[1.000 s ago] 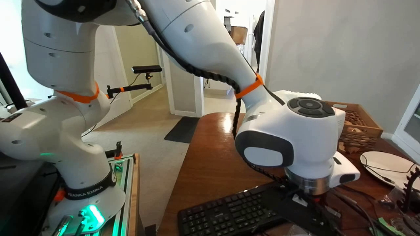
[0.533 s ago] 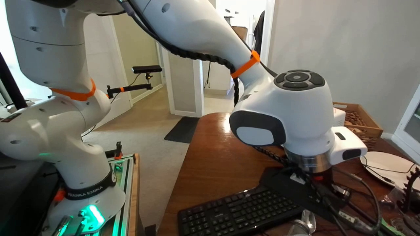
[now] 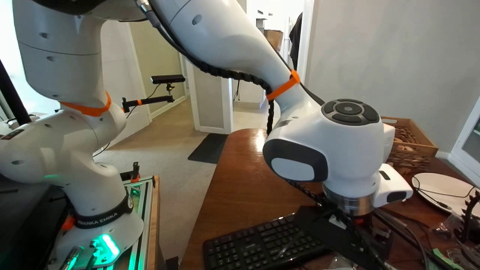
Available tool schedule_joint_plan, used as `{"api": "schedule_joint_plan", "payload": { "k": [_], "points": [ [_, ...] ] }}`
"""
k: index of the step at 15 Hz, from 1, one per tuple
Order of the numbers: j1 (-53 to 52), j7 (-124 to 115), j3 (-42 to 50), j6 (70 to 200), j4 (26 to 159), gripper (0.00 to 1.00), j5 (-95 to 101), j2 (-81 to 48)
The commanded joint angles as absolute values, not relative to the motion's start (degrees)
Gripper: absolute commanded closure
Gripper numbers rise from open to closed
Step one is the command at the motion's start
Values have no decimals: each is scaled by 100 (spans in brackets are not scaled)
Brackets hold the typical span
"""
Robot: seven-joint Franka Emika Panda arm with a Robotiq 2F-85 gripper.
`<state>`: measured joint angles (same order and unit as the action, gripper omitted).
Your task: Put the white paper plate and the glass container on the microwave
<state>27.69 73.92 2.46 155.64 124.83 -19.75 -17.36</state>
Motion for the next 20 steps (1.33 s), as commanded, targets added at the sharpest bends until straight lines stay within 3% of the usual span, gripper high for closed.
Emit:
{"api": "schedule_joint_plan", "payload": {
  "k": [1, 20],
  "points": [
    [2686, 7502, 411, 15295, 12215, 0, -1643, -2088],
    [2706, 7382, 607, 14509, 11523, 3, -549, -2907]
  ]
}}
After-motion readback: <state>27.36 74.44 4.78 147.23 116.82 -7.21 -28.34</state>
